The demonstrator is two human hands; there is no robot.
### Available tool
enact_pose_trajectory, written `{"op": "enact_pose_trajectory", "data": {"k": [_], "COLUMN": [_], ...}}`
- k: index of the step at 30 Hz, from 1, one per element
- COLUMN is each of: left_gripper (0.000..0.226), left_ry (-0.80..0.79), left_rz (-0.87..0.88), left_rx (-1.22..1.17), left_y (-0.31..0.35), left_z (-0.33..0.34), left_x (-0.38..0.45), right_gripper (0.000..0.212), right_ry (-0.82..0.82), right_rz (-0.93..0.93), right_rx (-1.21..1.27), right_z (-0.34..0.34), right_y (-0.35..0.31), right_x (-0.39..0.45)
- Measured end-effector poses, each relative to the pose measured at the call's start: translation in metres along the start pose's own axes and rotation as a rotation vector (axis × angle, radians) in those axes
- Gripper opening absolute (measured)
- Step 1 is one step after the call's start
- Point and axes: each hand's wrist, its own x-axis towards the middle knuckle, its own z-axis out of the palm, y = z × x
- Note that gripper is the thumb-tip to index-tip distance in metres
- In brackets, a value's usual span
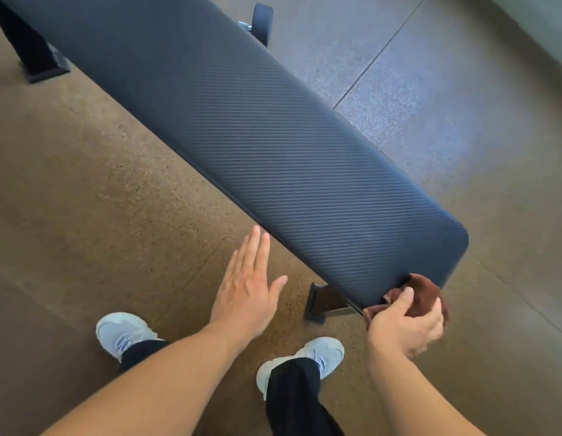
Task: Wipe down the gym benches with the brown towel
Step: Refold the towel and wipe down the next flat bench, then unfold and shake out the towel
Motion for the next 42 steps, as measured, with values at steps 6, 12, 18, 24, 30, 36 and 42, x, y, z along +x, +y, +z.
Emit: {"op": "enact_pose_trajectory", "data": {"k": [6,12,18,24,30,36,42], "left_gripper": [0.082,0.077,0.068,0.059,0.049,0.043,0.059], "left_ry": [-0.041,-0.037,-0.054,0.123,0.344,0.327,0.224], "left_rz": [-0.068,-0.194,-0.398,-0.556,-0.665,-0.603,-0.664], "left_rx": [-0.047,-0.158,-0.357,-0.599,-1.011,-1.259,-1.374], "left_y": [-0.042,-0.114,-0.189,-0.239,-0.249,-0.241,-0.230], "left_z": [-0.037,-0.104,-0.191,-0.284,-0.386,-0.441,-0.461], "left_x": [-0.017,-0.037,-0.088,-0.160,-0.210,-0.248,-0.243], "right_gripper": [0.029,0.040,0.033,0.036,0.048,0.065,0.072], "right_ry": [-0.066,-0.825,-1.331,-1.462,-1.593,-1.576,-1.447], "right_rz": [0.425,0.565,0.355,0.178,0.163,0.075,-0.262], "right_rx": [0.584,0.623,0.469,0.073,-0.221,-0.314,-0.694], "right_z": [0.037,0.126,0.072,-0.007,-0.084,-0.124,-0.122], "right_y": [-0.056,-0.152,-0.250,-0.262,-0.276,-0.301,-0.348], "right_x": [-0.041,-0.123,-0.337,-0.464,-0.545,-0.591,-0.618]}}
